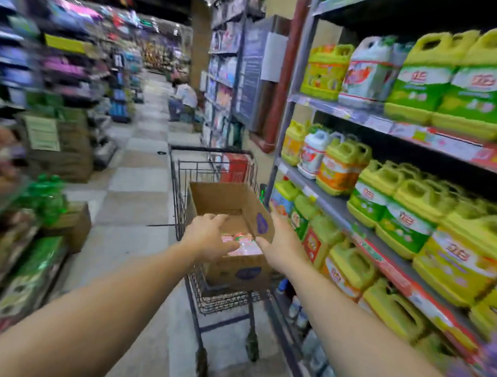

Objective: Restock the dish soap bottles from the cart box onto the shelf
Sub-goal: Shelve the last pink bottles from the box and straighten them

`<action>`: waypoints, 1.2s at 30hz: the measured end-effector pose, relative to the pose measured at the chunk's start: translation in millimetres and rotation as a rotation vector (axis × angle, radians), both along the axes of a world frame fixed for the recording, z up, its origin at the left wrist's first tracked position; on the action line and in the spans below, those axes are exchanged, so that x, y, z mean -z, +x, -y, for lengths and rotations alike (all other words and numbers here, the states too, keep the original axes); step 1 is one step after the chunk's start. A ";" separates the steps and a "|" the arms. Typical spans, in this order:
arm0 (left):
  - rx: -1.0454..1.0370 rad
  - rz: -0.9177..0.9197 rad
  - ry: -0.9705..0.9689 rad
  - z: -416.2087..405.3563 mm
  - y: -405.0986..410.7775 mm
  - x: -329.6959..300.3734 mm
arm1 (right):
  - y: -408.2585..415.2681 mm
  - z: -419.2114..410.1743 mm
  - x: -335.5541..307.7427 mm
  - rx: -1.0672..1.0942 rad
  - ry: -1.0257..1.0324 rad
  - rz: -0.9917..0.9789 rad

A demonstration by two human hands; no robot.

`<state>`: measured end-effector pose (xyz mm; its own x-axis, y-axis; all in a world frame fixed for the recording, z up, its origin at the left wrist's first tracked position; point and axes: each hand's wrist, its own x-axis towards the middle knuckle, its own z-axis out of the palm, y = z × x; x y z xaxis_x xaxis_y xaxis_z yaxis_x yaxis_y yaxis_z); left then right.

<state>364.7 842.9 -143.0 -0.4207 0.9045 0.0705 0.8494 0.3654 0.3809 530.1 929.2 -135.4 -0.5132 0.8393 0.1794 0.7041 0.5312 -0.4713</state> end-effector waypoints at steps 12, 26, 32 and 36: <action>-0.158 0.339 -0.188 -151.5 -101.0 93.6 | -78.1 -158.8 122.6 0.024 -0.377 0.059; 0.050 0.325 -0.461 -314.6 -217.0 176.3 | -169.1 -250.8 205.3 0.081 -0.706 0.201; 0.550 0.124 -0.896 -378.1 -270.2 221.3 | -211.9 -254.3 236.8 0.224 -0.861 0.254; 0.817 -0.074 -1.093 -397.9 -285.3 244.5 | -240.3 -241.9 251.6 0.209 -0.988 0.325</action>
